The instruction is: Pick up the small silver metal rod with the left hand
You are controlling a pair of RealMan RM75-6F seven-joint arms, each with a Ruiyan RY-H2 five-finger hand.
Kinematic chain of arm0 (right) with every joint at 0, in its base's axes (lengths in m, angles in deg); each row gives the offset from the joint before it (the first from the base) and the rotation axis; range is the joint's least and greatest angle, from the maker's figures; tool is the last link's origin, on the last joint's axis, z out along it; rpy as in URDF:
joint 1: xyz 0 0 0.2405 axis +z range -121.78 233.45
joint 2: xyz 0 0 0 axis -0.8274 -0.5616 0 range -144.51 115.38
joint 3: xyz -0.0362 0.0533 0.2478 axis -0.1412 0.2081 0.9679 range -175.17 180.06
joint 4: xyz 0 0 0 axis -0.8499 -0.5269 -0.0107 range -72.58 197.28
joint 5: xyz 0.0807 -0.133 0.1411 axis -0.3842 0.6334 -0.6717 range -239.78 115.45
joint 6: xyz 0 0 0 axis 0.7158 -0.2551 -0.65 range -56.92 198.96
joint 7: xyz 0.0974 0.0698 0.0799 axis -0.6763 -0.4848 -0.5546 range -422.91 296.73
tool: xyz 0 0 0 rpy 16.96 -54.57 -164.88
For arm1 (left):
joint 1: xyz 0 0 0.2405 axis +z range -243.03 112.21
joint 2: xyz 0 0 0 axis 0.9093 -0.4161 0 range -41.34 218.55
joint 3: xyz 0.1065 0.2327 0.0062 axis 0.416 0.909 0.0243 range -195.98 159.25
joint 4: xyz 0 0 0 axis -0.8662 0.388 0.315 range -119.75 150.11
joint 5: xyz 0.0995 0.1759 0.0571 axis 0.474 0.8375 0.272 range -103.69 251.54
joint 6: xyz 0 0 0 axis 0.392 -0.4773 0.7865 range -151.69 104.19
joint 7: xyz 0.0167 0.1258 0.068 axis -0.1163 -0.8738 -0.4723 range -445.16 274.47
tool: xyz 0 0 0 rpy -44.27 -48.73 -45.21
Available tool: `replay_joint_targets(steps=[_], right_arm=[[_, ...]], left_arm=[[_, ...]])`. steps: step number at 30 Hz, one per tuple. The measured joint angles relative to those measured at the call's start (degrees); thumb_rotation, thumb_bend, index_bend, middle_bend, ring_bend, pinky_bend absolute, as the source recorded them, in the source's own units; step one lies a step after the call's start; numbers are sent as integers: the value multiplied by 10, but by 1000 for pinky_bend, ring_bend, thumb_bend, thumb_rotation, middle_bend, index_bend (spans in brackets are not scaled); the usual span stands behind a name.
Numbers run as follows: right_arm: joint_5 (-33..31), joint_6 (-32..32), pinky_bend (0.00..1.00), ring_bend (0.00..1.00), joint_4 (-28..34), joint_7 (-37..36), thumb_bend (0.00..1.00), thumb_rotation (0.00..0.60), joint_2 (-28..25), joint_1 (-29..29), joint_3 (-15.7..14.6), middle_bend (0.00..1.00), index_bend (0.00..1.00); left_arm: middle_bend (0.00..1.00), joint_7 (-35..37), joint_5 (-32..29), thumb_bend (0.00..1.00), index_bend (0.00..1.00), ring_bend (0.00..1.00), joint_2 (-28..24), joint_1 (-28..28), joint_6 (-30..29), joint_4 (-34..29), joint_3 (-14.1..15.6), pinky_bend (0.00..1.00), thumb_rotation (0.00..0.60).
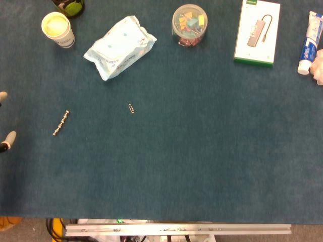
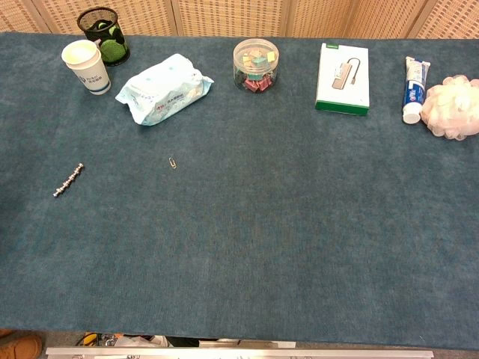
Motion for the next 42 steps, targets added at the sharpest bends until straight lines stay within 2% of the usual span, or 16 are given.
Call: replay_joint_targets(steps=[13, 17, 20, 24, 28, 31, 35, 42], right_arm=[[9, 15, 311, 278, 11, 10, 43, 600, -9, 3, 9, 436, 368], [10, 21, 311, 278, 15, 14, 43, 600, -10, 5, 15, 436, 369], [11, 23, 311, 278, 17, 18, 43, 600, -12, 7, 17, 436, 369], [12, 23, 311, 278, 19, 22, 43, 600, -14, 11, 20, 436, 369], [10, 18, 311, 278, 21, 24, 44, 600, -15, 13, 20, 436, 369], [7, 16, 311, 278, 20, 24, 43, 600, -15, 13, 20, 436, 369], [2, 16, 311, 278, 18, 23, 44, 600, -14, 10, 19, 436, 369], [-3, 21, 311, 278, 13, 18, 43, 600, -14, 3, 17, 436, 369]], left_arm=[[330, 7, 3, 232, 197, 340, -1, 3, -2, 2, 2, 375, 600], [330, 6, 2, 231, 280, 340, -1, 2, 3, 2, 2, 375, 600], [333, 5, 3, 231, 284, 344, -1, -1, 9, 1, 3, 375, 600], [336, -2, 2, 230, 284, 349, -3, -10, 32, 0, 7, 375, 600], [350, -21, -1, 180, 303, 363, 1, -26, 67, 3, 11, 375, 600], [377, -35, -4, 164, 308, 406, 17, -40, 89, 12, 12, 381, 600], [440, -45, -10, 136, 313, 467, 46, -56, 112, 31, 11, 463, 600], [473, -61, -25, 131, 314, 503, 104, -80, 143, 78, 7, 542, 600]])
